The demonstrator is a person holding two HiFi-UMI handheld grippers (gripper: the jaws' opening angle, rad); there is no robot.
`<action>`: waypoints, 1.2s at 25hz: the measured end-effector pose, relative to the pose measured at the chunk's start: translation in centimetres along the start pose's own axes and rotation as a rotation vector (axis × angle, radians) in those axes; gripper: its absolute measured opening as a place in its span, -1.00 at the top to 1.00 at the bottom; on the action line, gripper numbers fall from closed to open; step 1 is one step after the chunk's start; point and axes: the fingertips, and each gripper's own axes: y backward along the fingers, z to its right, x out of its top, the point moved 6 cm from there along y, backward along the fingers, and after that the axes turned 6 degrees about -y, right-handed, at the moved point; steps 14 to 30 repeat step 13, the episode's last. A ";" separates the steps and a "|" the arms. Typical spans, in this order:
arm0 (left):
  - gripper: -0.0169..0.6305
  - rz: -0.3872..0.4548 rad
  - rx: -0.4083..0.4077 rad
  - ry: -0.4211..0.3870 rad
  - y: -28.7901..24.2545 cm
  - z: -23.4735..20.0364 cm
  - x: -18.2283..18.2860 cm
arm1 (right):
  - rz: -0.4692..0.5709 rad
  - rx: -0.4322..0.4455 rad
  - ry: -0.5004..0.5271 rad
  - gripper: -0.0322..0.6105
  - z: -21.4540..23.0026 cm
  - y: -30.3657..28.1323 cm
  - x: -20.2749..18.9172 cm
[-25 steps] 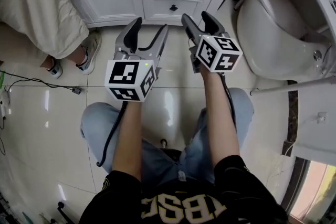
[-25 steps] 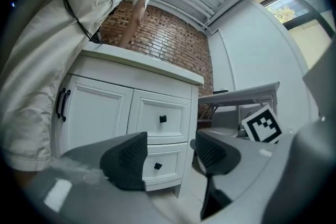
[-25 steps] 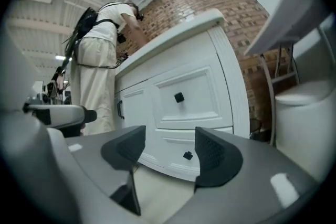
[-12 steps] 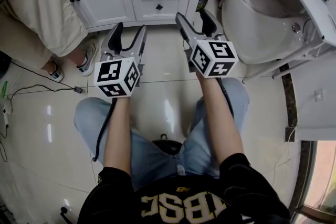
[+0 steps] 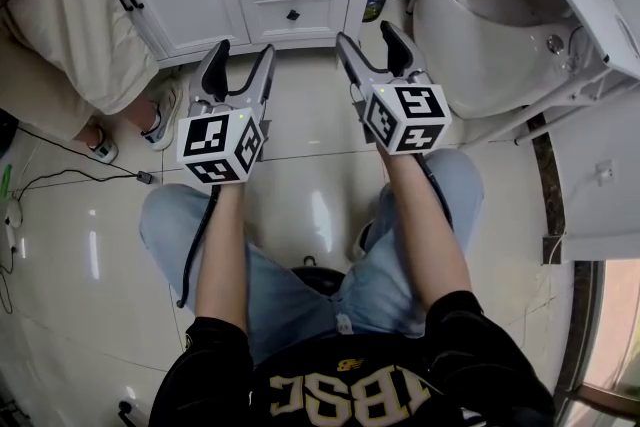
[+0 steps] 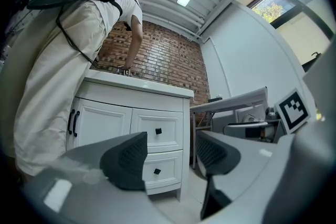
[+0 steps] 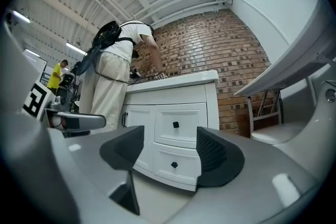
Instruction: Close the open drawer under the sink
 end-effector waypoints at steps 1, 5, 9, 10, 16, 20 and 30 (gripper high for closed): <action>0.05 -0.001 0.000 -0.002 -0.2 0.0 -0.1 | 0.000 0.000 0.009 -0.05 0.1 0.0 0.0; 0.05 -0.022 0.016 -0.027 -0.7 -0.3 -0.5 | -0.006 0.000 0.021 -0.05 0.1 -0.2 -0.6; 0.05 -0.041 0.038 -0.048 -0.9 -0.6 -0.9 | -0.004 -0.018 0.000 -0.05 0.4 -0.4 -0.9; 0.05 -0.043 0.039 -0.051 -1.0 -0.6 -1.0 | -0.001 -0.020 -0.005 -0.05 0.4 -0.5 -0.9; 0.05 -0.053 0.036 -0.065 -1.2 -0.3 -1.4 | 0.005 -0.025 -0.013 -0.05 0.6 -0.6 -0.9; 0.05 -0.053 0.036 -0.065 -1.2 -0.3 -1.4 | 0.005 -0.025 -0.013 -0.05 0.6 -0.6 -0.9; 0.05 -0.053 0.036 -0.065 -1.2 -0.3 -1.4 | 0.005 -0.025 -0.013 -0.05 0.6 -0.6 -0.9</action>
